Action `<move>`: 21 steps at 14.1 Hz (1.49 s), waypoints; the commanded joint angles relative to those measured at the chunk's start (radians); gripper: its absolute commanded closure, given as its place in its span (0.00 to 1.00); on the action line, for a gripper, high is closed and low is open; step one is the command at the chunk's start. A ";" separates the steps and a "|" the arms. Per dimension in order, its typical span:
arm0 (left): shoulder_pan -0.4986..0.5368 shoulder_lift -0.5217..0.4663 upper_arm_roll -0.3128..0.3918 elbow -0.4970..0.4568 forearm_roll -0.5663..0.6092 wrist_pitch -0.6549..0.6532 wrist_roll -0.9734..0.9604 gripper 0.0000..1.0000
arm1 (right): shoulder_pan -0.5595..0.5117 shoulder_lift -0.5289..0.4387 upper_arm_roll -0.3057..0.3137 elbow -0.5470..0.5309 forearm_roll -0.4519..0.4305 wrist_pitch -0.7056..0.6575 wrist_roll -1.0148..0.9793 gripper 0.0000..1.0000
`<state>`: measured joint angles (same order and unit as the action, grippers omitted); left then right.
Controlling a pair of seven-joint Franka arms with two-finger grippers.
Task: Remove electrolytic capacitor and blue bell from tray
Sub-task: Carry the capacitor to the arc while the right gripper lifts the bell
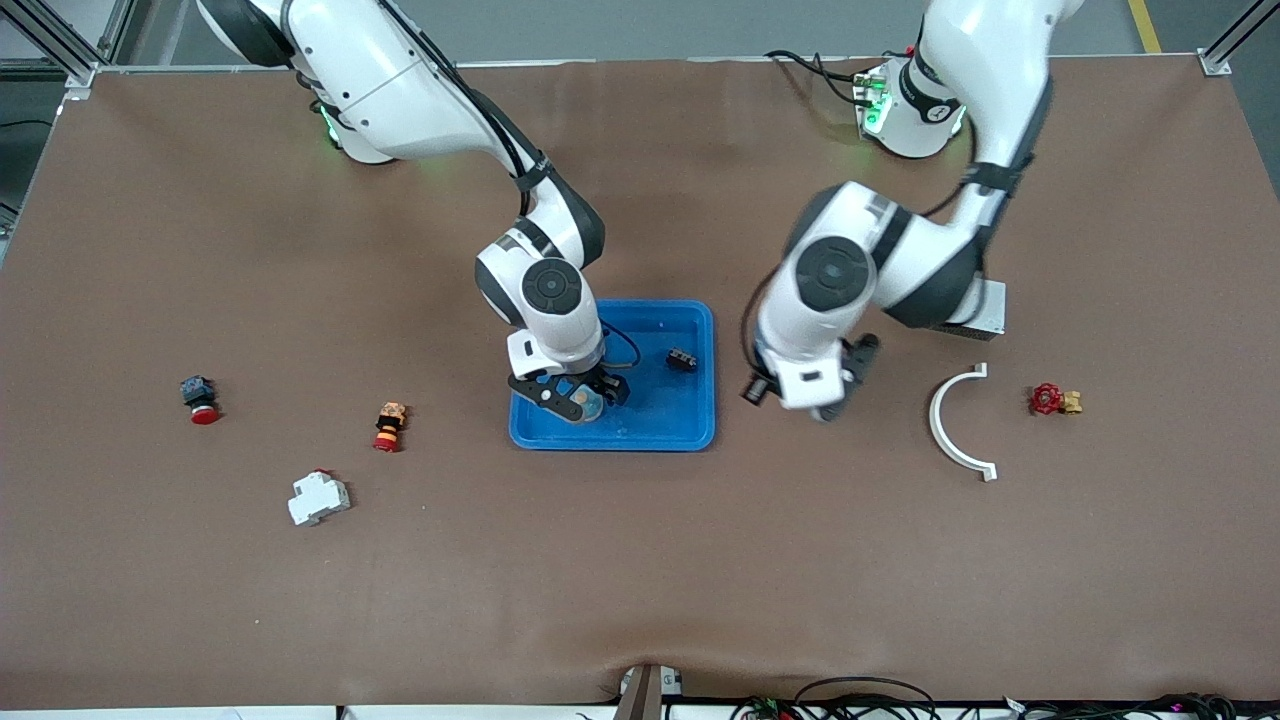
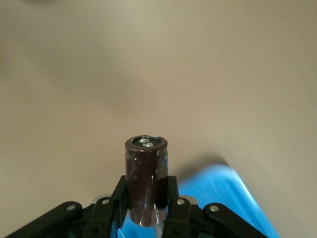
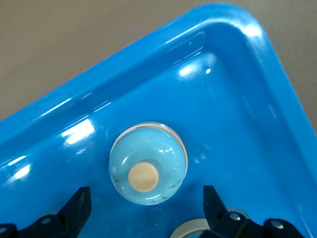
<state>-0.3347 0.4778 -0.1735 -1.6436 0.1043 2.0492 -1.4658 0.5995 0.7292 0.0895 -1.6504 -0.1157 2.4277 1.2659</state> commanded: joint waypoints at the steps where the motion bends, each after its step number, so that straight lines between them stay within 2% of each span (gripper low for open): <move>1: 0.097 -0.022 -0.011 -0.077 0.098 -0.001 0.120 1.00 | 0.016 0.030 -0.014 0.044 -0.028 -0.006 0.029 0.00; 4: 0.239 -0.013 -0.009 -0.107 0.117 0.009 0.319 1.00 | 0.003 0.035 -0.014 0.049 -0.081 -0.007 0.027 0.00; 6: 0.327 -0.013 -0.011 -0.131 0.164 0.017 0.444 1.00 | 0.000 0.036 -0.014 0.053 -0.082 -0.007 0.024 0.00; 7: 0.351 -0.011 -0.011 -0.149 0.213 0.029 0.479 1.00 | 0.002 0.038 -0.014 0.055 -0.082 -0.006 0.024 0.07; 8: 0.376 -0.008 -0.011 -0.169 0.250 0.048 0.499 1.00 | 0.002 0.042 -0.014 0.057 -0.082 -0.006 0.020 0.21; 9: 0.399 0.007 -0.012 -0.192 0.276 0.081 0.504 1.00 | 0.000 0.044 -0.013 0.057 -0.082 -0.006 0.012 0.46; 10: 0.410 0.015 -0.011 -0.208 0.297 0.104 0.504 1.00 | -0.003 0.044 -0.013 0.057 -0.082 -0.006 0.009 0.62; 11: 0.437 0.036 -0.012 -0.215 0.325 0.120 0.504 1.00 | -0.001 0.044 -0.013 0.057 -0.085 -0.006 0.009 0.85; 12: 0.451 0.047 -0.012 -0.223 0.342 0.134 0.504 1.00 | 0.000 0.044 -0.013 0.057 -0.084 -0.006 0.012 1.00; 15: 0.500 0.079 -0.012 -0.269 0.362 0.248 0.504 1.00 | -0.003 0.039 -0.013 0.093 -0.075 -0.022 0.009 1.00; 17: 0.517 0.093 -0.012 -0.269 0.380 0.259 0.504 1.00 | -0.006 0.032 -0.007 0.132 -0.068 -0.092 0.006 1.00; 18: 0.517 0.093 -0.011 -0.268 0.380 0.259 0.504 0.80 | -0.009 0.032 -0.004 0.179 -0.064 -0.160 -0.014 1.00; 19: 0.517 0.090 -0.011 -0.265 0.380 0.258 0.504 0.48 | -0.015 0.029 -0.001 0.213 -0.059 -0.236 -0.049 1.00; 20: 0.516 0.081 -0.011 -0.265 0.380 0.253 0.504 0.00 | -0.029 0.016 0.001 0.234 -0.045 -0.304 -0.106 1.00; 21: 0.514 0.064 -0.014 -0.262 0.380 0.250 0.499 0.00 | -0.046 -0.013 0.001 0.236 -0.026 -0.349 -0.194 1.00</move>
<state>0.1772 0.5816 -0.1762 -1.8968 0.4605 2.3014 -0.9632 0.5937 0.7466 0.0740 -1.4497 -0.1668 2.1673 1.1889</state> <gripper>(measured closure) 0.502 0.348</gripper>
